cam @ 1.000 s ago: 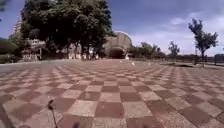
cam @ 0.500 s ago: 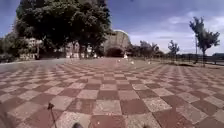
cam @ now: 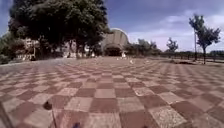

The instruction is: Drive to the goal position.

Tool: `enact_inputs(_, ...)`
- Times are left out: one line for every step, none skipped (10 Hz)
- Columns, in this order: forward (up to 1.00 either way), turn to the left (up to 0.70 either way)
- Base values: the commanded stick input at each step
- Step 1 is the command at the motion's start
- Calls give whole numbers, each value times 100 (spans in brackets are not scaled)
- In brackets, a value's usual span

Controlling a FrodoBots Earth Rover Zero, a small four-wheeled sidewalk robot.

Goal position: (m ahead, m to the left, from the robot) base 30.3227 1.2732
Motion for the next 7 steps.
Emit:
enact_inputs(70, 0)
enact_inputs(70, 0)
enact_inputs(70, 0)
enact_inputs(70, 0)
enact_inputs(70, 0)
enact_inputs(70, 0)
enact_inputs(70, 0)
